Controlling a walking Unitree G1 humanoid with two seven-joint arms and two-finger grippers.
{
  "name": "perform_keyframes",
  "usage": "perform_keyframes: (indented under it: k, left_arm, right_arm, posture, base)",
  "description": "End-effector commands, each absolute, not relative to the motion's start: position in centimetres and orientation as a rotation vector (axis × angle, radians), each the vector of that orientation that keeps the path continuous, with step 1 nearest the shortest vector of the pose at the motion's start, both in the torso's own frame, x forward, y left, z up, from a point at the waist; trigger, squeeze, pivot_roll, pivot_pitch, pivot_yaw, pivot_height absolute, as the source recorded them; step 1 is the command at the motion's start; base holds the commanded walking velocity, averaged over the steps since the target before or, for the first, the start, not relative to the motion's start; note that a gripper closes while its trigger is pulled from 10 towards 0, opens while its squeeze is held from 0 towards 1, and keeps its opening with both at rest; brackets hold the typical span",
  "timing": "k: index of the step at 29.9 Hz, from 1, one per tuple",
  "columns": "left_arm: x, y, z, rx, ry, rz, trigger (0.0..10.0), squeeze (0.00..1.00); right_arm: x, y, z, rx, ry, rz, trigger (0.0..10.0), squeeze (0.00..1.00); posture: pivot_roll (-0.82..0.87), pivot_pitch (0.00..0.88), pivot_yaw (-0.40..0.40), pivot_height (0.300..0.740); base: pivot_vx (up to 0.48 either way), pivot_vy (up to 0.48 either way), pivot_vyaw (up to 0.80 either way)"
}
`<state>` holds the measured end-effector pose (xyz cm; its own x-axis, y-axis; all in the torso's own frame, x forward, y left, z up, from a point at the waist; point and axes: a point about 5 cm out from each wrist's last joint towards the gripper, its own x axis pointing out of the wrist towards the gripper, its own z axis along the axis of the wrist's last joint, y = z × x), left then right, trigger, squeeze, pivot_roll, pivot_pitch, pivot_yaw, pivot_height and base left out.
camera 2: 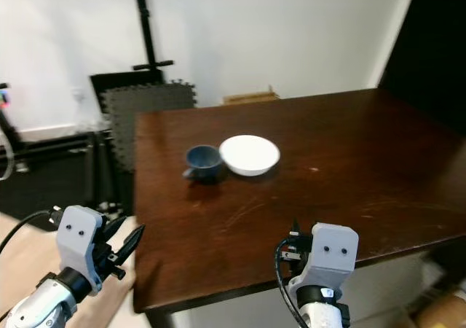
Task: Setting the table
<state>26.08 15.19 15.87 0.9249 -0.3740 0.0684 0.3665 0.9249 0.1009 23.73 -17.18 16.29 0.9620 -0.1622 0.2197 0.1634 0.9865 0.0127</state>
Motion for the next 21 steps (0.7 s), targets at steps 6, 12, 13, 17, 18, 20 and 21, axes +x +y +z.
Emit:
perform_keyframes:
  k: [6, 12, 13, 17, 18, 20, 21]
  left_arm:
    - [25.89, 15.21, 15.28, 0.085, -0.058, -0.378, 10.0, 0.00]
    - [25.92, 15.18, 15.30, 0.079, -0.055, -0.374, 10.0, 0.00]
    - [25.93, 15.16, 15.32, 0.079, -0.055, -0.374, 10.0, 0.00]
    - [25.93, 15.13, 15.33, 0.079, -0.056, -0.374, 10.0, 0.00]
    - [25.92, 15.13, 15.33, 0.079, -0.055, -0.373, 10.0, 0.00]
    - [25.91, 15.15, 15.35, 0.079, -0.055, -0.373, 10.0, 0.00]
    - [25.89, 15.16, 15.35, 0.079, -0.054, -0.373, 10.0, 0.00]
  right_arm:
    - [23.61, -17.32, 16.01, -0.013, -0.209, -0.175, 10.0, 0.00]
    - [23.60, -17.27, 16.01, -0.013, -0.210, -0.174, 10.0, 0.00]
    - [23.60, -17.26, 16.01, -0.013, -0.210, -0.174, 10.0, 0.00]
    - [23.59, -17.26, 16.00, -0.014, -0.210, -0.173, 10.0, 0.00]
    - [23.58, -17.25, 16.00, -0.013, -0.209, -0.173, 10.0, 0.00]
    - [23.56, -17.23, 15.99, -0.013, -0.209, -0.173, 10.0, 0.00]
    - [23.54, -17.21, 15.97, -0.013, -0.208, -0.173, 10.0, 0.00]
  posture:
    - [-0.04, 0.012, 0.055, 0.740]
    - [-0.04, 0.014, 0.055, 0.740]
    - [-0.04, 0.014, 0.055, 0.740]
    - [-0.04, 0.014, 0.055, 0.740]
    - [-0.04, 0.015, 0.054, 0.740]
    - [-0.04, 0.015, 0.055, 0.740]
    - [-0.04, 0.016, 0.055, 0.740]
  base:
    - [0.000, 0.000, 0.00]
    - [0.000, 0.000, 0.00]
    - [0.000, 0.000, 0.00]
    - [0.000, 0.000, 0.00]
    - [0.000, 0.000, 0.00]
    - [0.000, 0.000, 0.00]
    - [0.000, 0.000, 0.00]
